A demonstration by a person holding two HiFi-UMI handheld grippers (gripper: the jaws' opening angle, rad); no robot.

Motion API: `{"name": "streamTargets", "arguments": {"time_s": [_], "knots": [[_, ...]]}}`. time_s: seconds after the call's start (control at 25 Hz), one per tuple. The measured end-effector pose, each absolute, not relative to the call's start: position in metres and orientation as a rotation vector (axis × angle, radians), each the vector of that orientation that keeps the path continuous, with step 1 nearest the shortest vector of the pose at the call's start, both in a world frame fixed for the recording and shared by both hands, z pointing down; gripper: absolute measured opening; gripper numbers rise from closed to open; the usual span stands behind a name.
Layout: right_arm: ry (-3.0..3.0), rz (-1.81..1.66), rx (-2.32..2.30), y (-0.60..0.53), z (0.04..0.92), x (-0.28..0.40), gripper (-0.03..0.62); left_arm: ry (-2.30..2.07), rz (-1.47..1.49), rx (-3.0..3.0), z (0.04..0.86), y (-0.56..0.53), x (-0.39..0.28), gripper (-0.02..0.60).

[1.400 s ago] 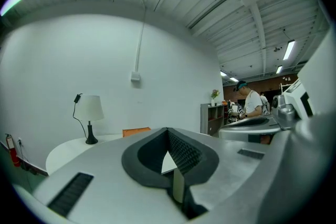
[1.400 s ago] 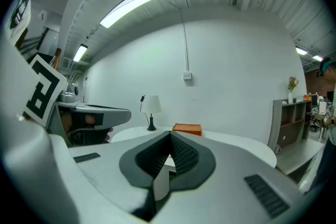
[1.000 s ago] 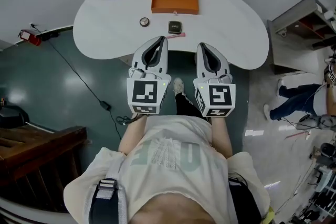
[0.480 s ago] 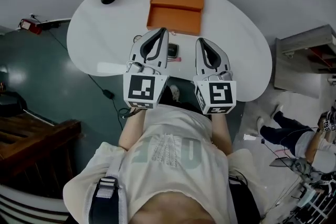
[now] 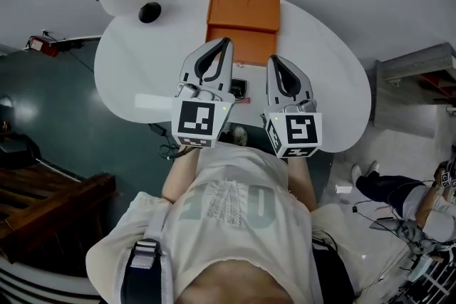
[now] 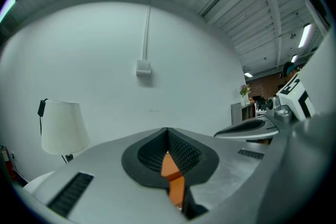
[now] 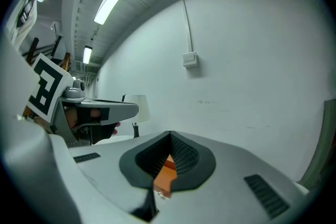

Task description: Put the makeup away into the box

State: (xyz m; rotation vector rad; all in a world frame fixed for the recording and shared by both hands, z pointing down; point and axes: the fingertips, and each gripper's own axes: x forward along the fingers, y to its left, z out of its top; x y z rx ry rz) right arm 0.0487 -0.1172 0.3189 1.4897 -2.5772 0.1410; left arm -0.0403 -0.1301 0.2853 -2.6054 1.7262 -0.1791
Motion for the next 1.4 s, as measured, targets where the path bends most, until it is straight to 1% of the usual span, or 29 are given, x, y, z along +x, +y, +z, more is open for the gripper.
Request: {"name": "streamTargets", "arguments": {"time_s": [0.16,0.28,0.32,0.36,0.48,0.6,0.72,0.84,0.92,1.0,1.08,1.4], "knots": [[-2.587,0.124,1.466,-0.128,0.318,0.041,-0.003,1.661,-0.175,-2.617,0.284,-0.141,-0.04,0.0],[-2.596,0.142,1.435,-0.133,0.322,0.035,-0.003,1.514,-0.202,-2.653,0.287,-0.151,-0.035,0.0],[-2.596,0.155,1.428,-0.133,0.324,0.035,-0.003,1.445,-0.227,-2.695,0.292,-0.153,-0.032,0.053],[-2.593,0.165,1.423,-0.133,0.326,0.036,-0.003,1.371,-0.254,-2.748,0.298,-0.154,-0.028,0.135],[-2.576,0.179,1.415,-0.132,0.331,0.042,-0.003,1.118,-0.391,-2.859,0.317,-0.152,-0.016,0.22],[-2.569,0.204,1.409,-0.131,0.338,0.046,-0.003,0.779,-0.711,-2.849,0.357,-0.139,0.0,0.292],[-2.552,0.225,1.399,-0.128,0.346,0.046,-0.003,0.402,-1.054,-2.783,0.417,-0.112,0.009,0.301],[-2.534,0.236,1.391,-0.125,0.352,0.046,-0.003,0.159,-1.284,-2.746,0.478,-0.089,0.01,0.307],[-2.526,0.245,1.389,-0.122,0.356,0.047,-0.003,0.105,-1.373,-2.756,0.509,-0.082,0.011,0.313],[-2.52,0.256,1.383,-0.119,0.359,0.049,-0.003,0.077,-1.444,-2.764,0.532,-0.079,0.012,0.332],[-2.508,0.263,1.38,-0.117,0.362,0.05,-0.003,0.033,-1.512,-2.736,0.551,-0.077,0.012,0.334],[-2.483,0.261,1.387,-0.111,0.369,0.056,-0.003,-0.036,-1.704,-2.585,0.594,-0.078,0.002,0.334]]}}
